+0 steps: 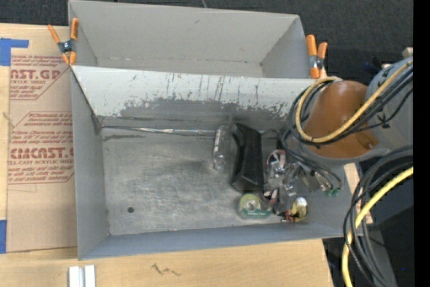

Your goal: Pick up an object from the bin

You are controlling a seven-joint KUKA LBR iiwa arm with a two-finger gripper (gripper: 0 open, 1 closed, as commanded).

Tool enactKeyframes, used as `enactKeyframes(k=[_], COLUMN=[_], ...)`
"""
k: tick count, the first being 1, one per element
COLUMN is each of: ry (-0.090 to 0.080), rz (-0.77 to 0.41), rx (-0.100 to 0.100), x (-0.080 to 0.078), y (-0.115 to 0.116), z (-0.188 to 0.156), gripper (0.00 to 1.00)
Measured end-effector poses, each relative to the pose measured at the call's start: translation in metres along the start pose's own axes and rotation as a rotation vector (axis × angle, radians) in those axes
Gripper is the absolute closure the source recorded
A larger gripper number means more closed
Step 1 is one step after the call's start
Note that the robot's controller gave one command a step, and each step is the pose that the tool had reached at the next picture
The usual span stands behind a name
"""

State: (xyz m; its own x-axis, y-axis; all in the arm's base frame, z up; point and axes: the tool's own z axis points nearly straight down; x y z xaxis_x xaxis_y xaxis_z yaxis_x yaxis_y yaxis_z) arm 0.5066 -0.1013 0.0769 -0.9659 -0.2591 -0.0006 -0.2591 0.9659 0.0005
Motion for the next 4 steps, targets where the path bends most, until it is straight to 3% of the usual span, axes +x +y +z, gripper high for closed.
enactKeyframes(k=[1,2,3,4], ry=[0.0,0.007,-0.001,0.0], rz=[0.0,-0.005,0.023,0.168], rx=[0.0,-0.003,0.0,0.0], x=[0.0,-0.004,0.023,0.014], y=[0.0,0.003,-0.007,-0.007], z=[0.0,-0.048,-0.079,-0.099], gripper=[1.0,1.0,1.0,1.0])
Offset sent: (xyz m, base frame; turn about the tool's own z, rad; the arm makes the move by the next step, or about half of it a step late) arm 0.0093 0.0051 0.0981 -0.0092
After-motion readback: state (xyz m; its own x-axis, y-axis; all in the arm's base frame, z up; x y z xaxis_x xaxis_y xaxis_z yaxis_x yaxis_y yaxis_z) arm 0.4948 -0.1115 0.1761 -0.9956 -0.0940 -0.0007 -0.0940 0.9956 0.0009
